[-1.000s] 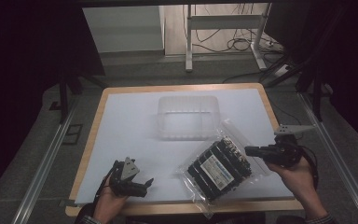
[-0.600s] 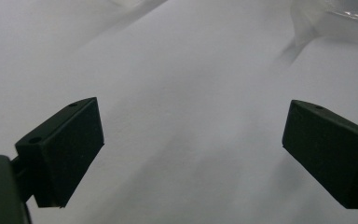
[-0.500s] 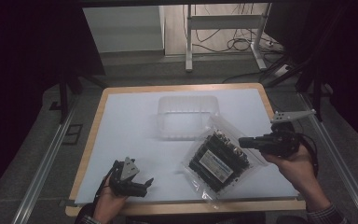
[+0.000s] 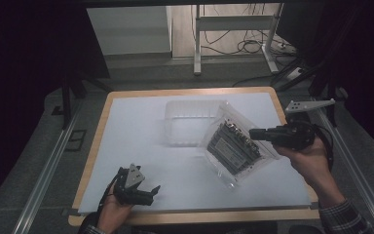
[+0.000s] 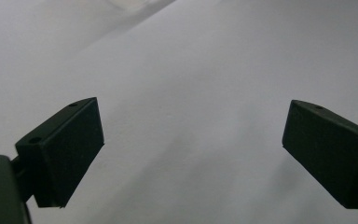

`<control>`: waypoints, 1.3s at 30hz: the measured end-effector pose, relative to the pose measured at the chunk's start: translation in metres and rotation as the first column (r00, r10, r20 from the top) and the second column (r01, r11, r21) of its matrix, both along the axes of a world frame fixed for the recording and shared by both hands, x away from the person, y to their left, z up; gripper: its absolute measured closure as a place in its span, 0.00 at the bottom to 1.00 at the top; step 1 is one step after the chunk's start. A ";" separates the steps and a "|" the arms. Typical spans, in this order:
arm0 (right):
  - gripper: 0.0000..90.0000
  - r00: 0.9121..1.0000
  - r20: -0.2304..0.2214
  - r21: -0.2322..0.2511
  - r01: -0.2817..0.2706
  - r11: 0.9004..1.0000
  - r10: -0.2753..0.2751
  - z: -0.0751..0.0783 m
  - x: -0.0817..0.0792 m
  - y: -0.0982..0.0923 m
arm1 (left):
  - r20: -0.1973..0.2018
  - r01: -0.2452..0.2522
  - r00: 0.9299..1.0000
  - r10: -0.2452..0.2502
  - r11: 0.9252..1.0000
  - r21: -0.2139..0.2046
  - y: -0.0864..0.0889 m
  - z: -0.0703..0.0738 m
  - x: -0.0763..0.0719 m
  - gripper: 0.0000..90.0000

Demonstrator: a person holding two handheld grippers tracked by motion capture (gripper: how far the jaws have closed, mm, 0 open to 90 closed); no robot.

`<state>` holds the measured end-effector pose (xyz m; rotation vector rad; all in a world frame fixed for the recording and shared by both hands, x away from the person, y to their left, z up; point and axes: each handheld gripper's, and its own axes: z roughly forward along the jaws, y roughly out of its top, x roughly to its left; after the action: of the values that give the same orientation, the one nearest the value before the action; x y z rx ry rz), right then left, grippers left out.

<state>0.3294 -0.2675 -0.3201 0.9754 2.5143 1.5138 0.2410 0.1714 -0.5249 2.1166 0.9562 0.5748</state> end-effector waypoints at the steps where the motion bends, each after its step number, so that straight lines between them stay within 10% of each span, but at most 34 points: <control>1: 0.99 1.000 -0.004 0.009 0.004 1.000 -0.004 0.001 0.002 -0.001 | -0.002 0.000 1.000 0.000 1.000 -0.003 0.000 0.000 0.000 0.06; 39: 0.99 1.000 -0.010 0.121 0.013 0.992 -0.012 0.039 0.079 0.046 | -0.046 -0.024 0.999 0.021 0.998 -0.064 0.005 0.004 0.001 0.05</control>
<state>0.4088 -0.2216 -0.2809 1.0145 2.4419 1.6798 0.2419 0.1761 -0.5206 2.0710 1.0121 0.5027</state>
